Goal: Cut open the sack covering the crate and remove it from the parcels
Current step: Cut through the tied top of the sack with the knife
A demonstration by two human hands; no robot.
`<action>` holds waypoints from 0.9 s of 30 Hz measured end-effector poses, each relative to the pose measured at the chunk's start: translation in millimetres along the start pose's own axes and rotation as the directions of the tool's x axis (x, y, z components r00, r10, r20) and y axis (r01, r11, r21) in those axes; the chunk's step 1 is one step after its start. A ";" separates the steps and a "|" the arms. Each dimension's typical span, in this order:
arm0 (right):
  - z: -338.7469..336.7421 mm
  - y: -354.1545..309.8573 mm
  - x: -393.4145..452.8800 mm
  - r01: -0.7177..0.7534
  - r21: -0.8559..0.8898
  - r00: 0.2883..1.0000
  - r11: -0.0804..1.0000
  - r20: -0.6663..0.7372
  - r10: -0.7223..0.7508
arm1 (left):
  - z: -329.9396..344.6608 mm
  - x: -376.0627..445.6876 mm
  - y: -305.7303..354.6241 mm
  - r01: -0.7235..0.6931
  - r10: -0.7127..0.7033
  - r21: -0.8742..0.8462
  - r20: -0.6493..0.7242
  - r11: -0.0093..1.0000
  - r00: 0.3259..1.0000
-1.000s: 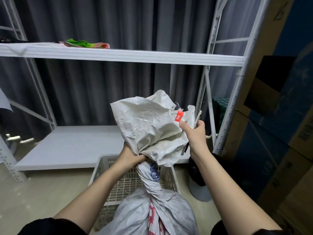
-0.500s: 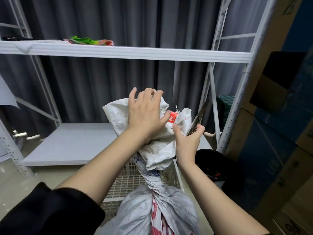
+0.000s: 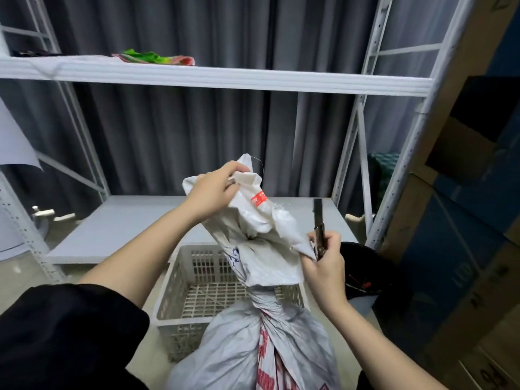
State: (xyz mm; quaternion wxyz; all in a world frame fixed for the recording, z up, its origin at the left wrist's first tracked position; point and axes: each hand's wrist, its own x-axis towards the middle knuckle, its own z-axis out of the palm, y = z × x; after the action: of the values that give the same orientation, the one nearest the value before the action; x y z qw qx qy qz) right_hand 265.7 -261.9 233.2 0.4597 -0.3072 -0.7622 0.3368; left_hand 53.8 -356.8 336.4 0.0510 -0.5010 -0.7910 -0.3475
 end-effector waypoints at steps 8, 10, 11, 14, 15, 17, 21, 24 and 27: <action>-4.6 -5.1 -14.9 0.050 0.153 0.963 0.987 0.254 -0.088 | 10.6 -2.7 1.8 -0.008 0.016 -0.132 0.057 0.991 0.998; -4.6 -18.6 0.5 -0.092 0.336 0.988 0.937 0.152 0.043 | 9.0 -3.6 5.6 -0.022 0.032 -0.168 0.061 0.986 0.998; -4.4 -24.4 11.6 -0.152 0.381 0.986 0.912 0.121 0.113 | 8.6 -4.0 7.5 -0.030 0.042 -0.189 0.061 0.981 0.997; -3.6 -39.4 47.1 -0.255 0.302 0.962 0.919 0.177 0.208 | 9.5 -6.1 12.9 -0.075 0.092 -0.215 0.071 0.974 0.993; -2.2 -42.7 55.8 -0.289 0.279 0.946 0.916 0.229 0.229 | 9.9 -7.4 14.7 -0.090 0.107 -0.215 0.070 0.972 0.992; 1.0 -50.3 64.1 -0.384 0.259 0.884 0.886 0.379 0.272 | 12.1 -8.2 16.0 -0.102 0.118 -0.230 0.058 0.968 0.991; 14.7 -58.5 56.2 -0.412 0.219 0.797 0.884 0.557 0.234 | 14.0 -12.2 17.3 -0.081 0.087 -0.262 0.013 0.962 0.996; 30.8 -54.1 48.1 -0.443 0.270 0.823 0.855 0.499 0.269 | 16.6 -17.8 18.9 -0.051 0.030 -0.209 -0.098 0.977 0.995; 40.5 -51.9 46.3 -0.415 0.355 0.894 0.838 0.330 0.303 | 13.1 -20.9 22.0 0.044 -0.063 -0.098 -0.205 0.994 0.977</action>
State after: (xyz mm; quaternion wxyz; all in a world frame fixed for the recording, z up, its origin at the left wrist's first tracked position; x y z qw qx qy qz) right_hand 202.7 -265.6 283.2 0.3381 -0.2937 -0.6543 0.6094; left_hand 85.8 -359.2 328.6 0.1009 -0.4422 -0.7776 -0.4355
